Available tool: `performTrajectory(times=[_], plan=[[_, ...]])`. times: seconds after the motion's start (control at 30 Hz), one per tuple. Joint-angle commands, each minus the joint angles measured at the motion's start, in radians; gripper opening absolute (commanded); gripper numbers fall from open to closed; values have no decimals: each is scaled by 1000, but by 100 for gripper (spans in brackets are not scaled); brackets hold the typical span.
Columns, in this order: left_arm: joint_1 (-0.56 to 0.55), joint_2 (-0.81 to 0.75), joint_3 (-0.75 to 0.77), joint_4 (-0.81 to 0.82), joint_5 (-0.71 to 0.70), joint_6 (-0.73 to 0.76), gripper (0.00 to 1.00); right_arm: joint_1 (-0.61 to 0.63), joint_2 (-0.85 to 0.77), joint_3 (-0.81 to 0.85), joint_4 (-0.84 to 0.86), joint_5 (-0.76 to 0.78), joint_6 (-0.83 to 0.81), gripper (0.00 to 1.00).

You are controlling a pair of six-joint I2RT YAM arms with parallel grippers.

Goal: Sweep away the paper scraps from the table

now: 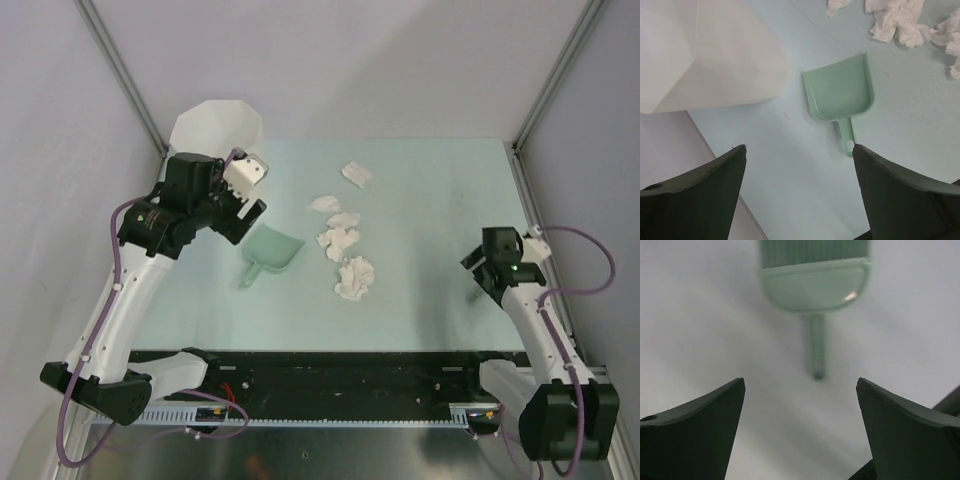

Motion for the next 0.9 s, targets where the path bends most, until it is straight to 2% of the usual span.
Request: performTrajectory(times=[0.0,0.1,0.2,0.33,0.47,0.57,0.67,0.73,0.77,0.8,0.87], plan=[[7,0,-1,25,45,5,91,-154,-65,-124,114,-123,32,97],[6,6,4,26,47,5,91,-191,-16,-141,127,-131,1,96],[6,7,2,28,53,5,91,-214,67,-148,137,-109,-15,88],[6,6,2,31,67,3,91,-281,170,-171,228,-213,-58,72],[7,9,-4,32,71,3,91,-278,262,-171,301,-247,-80,66],[6,9,-4,32,68,5,91,-272,296,-176,306,-240,-81,57],[6,15,-2,34,71,3,91,-266,316,-179,337,-254,-94,44],[6,18,1,34,74,5,91,-263,328,-178,347,-278,-101,14],[6,18,-1,34,77,3,91,-263,334,-179,357,-289,-106,4],[6,18,-2,36,80,5,91,-263,331,-179,361,-309,-121,0],[6,15,-5,36,86,8,91,-258,302,-179,374,-341,-141,0]])
